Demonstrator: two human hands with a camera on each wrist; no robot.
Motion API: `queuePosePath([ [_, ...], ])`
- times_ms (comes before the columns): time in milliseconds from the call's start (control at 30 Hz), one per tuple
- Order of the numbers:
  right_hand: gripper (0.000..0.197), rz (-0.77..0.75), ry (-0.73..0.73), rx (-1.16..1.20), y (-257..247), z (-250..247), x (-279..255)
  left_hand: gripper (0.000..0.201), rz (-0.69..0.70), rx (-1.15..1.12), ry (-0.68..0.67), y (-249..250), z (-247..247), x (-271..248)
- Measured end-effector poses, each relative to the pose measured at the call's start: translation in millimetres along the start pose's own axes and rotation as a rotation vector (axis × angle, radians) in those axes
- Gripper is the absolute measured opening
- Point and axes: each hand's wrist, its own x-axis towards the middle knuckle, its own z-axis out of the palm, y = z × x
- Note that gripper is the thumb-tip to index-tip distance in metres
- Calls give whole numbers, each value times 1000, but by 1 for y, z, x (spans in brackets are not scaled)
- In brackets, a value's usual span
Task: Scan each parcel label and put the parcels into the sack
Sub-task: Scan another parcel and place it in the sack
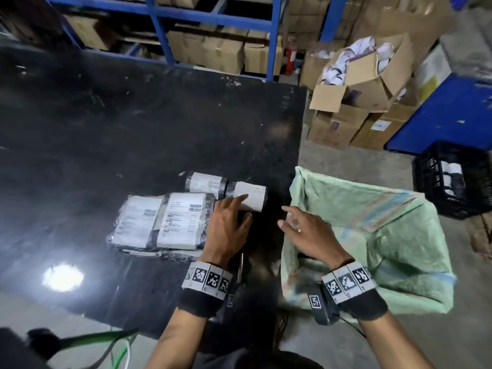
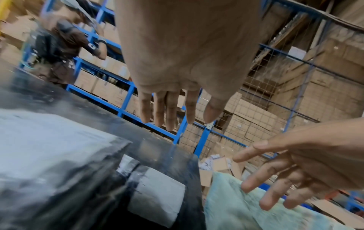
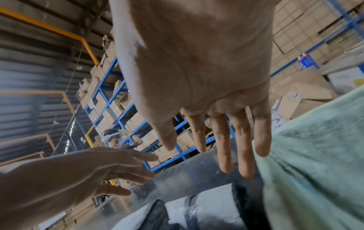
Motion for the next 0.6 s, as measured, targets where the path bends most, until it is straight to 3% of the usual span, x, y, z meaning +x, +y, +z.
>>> queuePosePath([
  [200,55,80,-127,11,-55,64,2,56,-104,6,78,-65,-55,-20],
  [400,75,268,-255,-63,-63,122,2,69,-213,111,85,-143,-73,-33],
  [600,80,432,-145,120,-57,165,7,86,-228,44,39,-199,-66,-36],
])
